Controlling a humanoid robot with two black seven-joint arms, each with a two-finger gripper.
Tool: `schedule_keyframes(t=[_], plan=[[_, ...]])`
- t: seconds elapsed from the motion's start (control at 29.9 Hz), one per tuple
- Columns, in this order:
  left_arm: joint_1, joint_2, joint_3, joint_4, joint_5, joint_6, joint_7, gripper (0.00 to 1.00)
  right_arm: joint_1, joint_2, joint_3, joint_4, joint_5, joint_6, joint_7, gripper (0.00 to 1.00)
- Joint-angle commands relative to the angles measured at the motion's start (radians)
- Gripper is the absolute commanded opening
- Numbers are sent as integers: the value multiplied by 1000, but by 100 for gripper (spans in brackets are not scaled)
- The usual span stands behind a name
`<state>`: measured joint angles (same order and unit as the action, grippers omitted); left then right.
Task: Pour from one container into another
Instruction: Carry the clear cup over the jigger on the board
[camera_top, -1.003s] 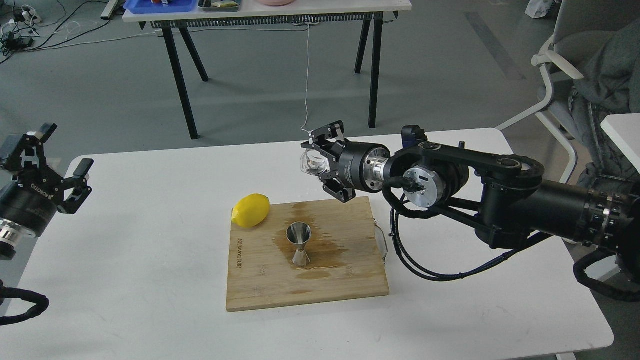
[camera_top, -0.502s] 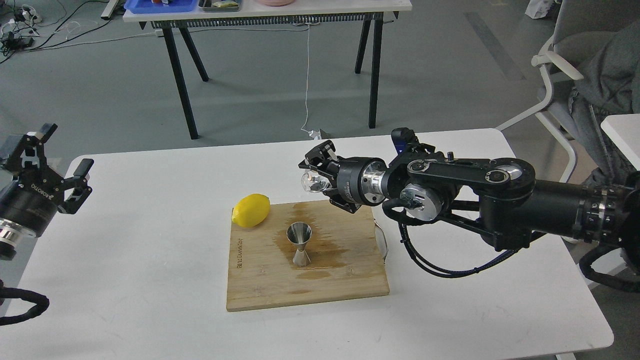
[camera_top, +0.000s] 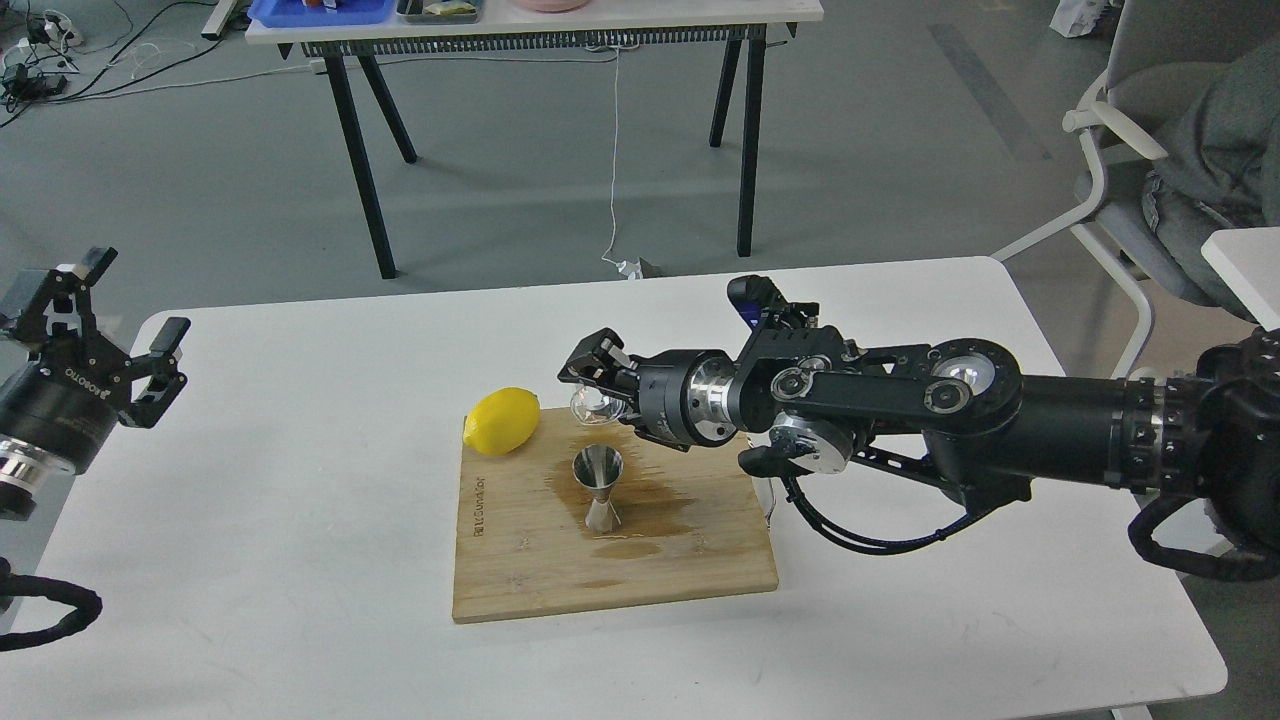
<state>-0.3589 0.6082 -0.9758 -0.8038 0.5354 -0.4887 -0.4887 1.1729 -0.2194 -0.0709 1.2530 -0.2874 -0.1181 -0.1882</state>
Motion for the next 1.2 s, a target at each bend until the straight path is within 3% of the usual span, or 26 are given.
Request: schedule_keyframes(t=[0.0,0.64,1.17], plan=[[1,1,0,0,0,0,0,99,19,2,-27,0,-36,0,7,42],[1,-1,0,0,0,0,0,99,42,35,-64,-1,-187,0,21,41],[1,1,0,6,0,0,0,99,83,45,-135,5,-217,24,64,42]])
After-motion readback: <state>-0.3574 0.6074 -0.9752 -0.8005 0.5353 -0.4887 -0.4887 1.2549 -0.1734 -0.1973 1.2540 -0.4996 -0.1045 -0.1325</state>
